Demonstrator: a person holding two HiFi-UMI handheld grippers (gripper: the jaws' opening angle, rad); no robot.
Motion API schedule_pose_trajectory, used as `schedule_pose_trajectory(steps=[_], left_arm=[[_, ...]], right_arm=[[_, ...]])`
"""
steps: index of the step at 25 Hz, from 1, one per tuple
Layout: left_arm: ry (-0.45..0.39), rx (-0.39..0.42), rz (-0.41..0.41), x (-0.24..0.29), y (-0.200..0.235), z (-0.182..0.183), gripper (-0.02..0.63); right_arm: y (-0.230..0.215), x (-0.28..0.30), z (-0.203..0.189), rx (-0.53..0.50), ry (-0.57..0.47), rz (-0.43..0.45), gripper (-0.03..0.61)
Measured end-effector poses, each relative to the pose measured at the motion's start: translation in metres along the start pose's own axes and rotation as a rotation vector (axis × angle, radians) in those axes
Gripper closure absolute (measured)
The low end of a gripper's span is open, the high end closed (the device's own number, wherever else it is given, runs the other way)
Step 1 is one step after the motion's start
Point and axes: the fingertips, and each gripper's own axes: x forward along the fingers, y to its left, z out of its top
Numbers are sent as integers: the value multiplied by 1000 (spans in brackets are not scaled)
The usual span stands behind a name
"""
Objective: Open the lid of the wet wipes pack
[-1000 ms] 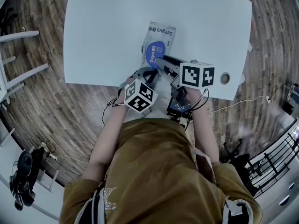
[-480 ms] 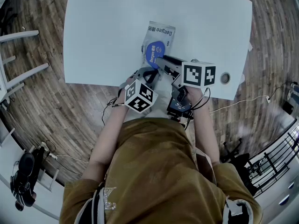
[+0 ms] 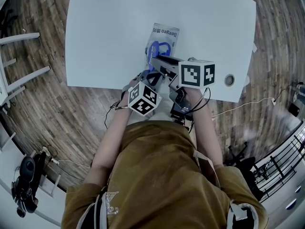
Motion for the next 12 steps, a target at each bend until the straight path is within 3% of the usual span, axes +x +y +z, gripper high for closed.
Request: schedule_pose_trajectory(steps=[12], left_arm=[[1, 14, -24, -2, -1, 1, 612]], right_arm=[[-3, 3, -1, 11, -7, -7, 454]])
